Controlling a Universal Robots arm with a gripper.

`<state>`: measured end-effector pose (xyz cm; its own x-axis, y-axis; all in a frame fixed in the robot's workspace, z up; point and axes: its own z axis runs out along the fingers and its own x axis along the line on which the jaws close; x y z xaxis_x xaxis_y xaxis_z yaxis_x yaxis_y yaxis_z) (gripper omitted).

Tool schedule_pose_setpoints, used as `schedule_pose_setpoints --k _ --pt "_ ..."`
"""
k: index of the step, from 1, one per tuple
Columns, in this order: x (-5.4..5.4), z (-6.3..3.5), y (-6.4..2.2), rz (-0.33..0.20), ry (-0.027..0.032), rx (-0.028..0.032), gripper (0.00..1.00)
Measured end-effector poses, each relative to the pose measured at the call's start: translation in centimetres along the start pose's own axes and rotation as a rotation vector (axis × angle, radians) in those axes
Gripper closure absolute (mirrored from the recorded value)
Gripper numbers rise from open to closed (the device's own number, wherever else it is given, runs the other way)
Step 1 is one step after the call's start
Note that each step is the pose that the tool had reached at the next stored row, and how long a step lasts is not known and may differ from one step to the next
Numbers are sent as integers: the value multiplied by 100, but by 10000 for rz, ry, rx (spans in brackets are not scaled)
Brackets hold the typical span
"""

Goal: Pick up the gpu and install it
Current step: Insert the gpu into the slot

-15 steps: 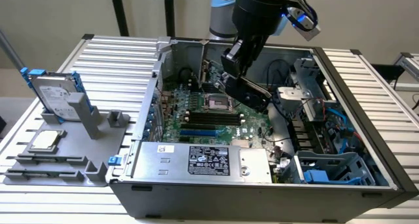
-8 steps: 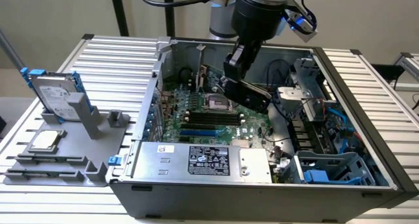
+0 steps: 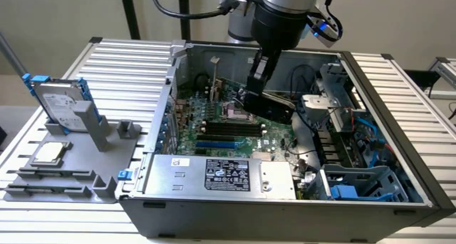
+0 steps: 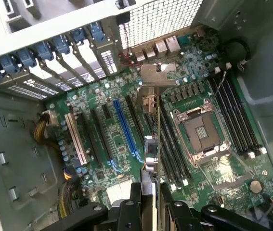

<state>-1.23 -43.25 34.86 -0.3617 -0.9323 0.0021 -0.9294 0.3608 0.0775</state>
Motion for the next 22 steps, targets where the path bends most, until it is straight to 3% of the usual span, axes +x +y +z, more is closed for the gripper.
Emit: schedule_pose_setpoints --k 17,22 --pt "2 207 -11 -3041 228 27 73" --pt "65 228 143 -3164 235 33 73"
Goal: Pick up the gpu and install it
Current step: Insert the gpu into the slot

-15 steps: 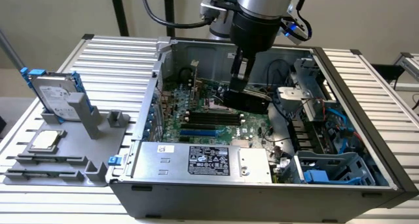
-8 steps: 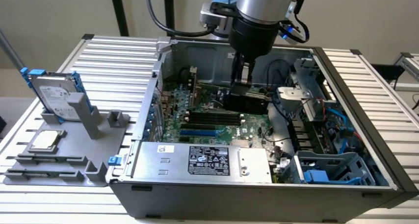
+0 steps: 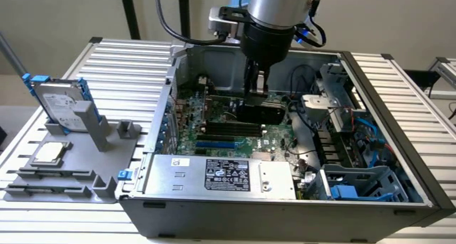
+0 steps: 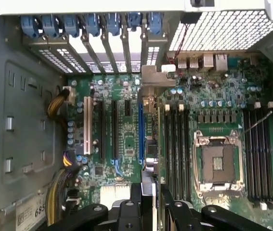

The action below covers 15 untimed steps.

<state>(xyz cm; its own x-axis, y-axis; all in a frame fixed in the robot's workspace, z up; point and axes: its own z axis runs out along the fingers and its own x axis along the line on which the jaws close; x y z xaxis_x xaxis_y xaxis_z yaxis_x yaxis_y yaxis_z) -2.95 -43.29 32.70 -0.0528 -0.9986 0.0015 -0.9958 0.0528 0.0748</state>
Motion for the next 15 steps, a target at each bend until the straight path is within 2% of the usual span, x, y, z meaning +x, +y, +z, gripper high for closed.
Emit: schedule_pose_setpoints --k 3,6,11,15 --pt "24 21 110 -22 1 2 73" --pt "72 73 173 -41 -25 0 73" --pt "179 169 242 -52 -69 -1 73" --pt "197 245 271 -51 -71 -1 73"
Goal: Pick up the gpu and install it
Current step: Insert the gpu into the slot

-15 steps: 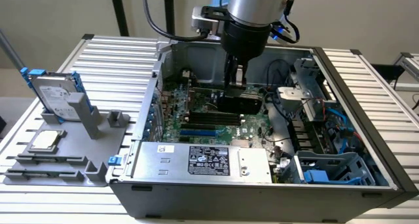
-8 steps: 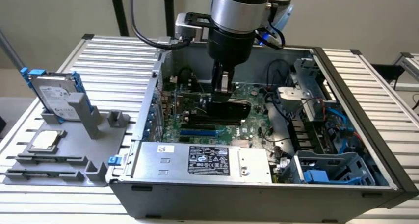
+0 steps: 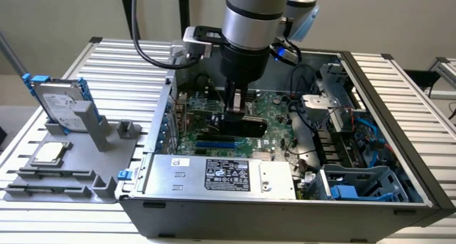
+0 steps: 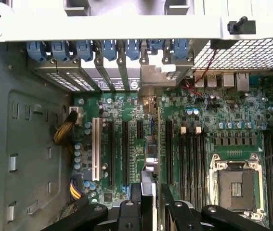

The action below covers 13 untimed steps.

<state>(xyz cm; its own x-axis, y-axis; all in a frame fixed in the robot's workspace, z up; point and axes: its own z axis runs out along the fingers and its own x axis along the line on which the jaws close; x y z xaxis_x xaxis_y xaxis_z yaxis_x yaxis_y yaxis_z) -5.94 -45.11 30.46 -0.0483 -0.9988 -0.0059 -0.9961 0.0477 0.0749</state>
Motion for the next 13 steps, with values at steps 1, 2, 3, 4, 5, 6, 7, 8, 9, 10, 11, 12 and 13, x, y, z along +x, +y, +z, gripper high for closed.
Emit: schedule_pose_setpoints --k 1,2,3,4,5,6,7,8,9,10,11,12,13 --pt "0 18 3 0 0 0 73" --pt "0 37 8 3 -1 0 73" --pt "-1 55 16 9 -1 0 73" --pt "-3 74 27 15 -3 0 73" --pt "-5 92 40 21 -6 0 73" --pt "-6 108 58 27 -13 0 73" --pt "-10 123 73 33 -21 1 73" --pt "-17 133 81 40 -23 0 73" --pt "-26 144 84 47 -29 0 73" --pt "-34 154 87 56 -33 0 73" --pt "-41 165 91 65 -39 1 73" --pt "-42 175 99 72 -44 1 73" --pt "-41 184 109 77 -48 0 73"
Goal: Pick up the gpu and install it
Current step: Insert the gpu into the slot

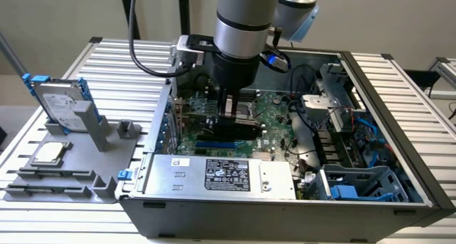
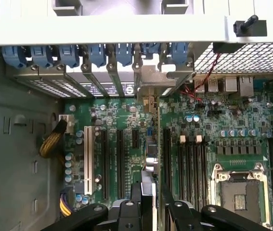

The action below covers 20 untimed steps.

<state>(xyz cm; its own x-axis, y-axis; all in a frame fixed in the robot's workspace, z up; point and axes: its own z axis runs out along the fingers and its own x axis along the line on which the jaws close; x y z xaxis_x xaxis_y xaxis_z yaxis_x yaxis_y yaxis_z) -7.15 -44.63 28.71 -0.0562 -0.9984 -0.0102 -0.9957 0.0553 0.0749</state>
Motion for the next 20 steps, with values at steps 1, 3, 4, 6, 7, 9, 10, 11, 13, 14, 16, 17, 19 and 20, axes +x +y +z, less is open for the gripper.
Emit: schedule_pose_setpoints --k 1,3,4,6,7,9,10,11,13,14,16,17,19,20 --pt "1 10 13 3 -3 -1 73" --pt "2 29 30 12 -10 0 73" --pt "1 35 31 15 -11 -1 73" --pt "0 44 31 23 -10 -1 73" --pt "-1 49 32 37 -13 0 73" --pt "0 56 38 66 -13 -1 73" --pt "1 58 43 77 -13 -1 73" --pt "0 59 46 83 -14 -1 73" --pt "0 59 45 83 -14 -1 73" --pt "0 60 45 83 -15 0 73" --pt "1 67 51 85 -21 1 73" --pt "0 72 53 82 -20 1 73" --pt "1 84 57 80 -17 0 73" --pt "2 92 57 77 -17 0 73"
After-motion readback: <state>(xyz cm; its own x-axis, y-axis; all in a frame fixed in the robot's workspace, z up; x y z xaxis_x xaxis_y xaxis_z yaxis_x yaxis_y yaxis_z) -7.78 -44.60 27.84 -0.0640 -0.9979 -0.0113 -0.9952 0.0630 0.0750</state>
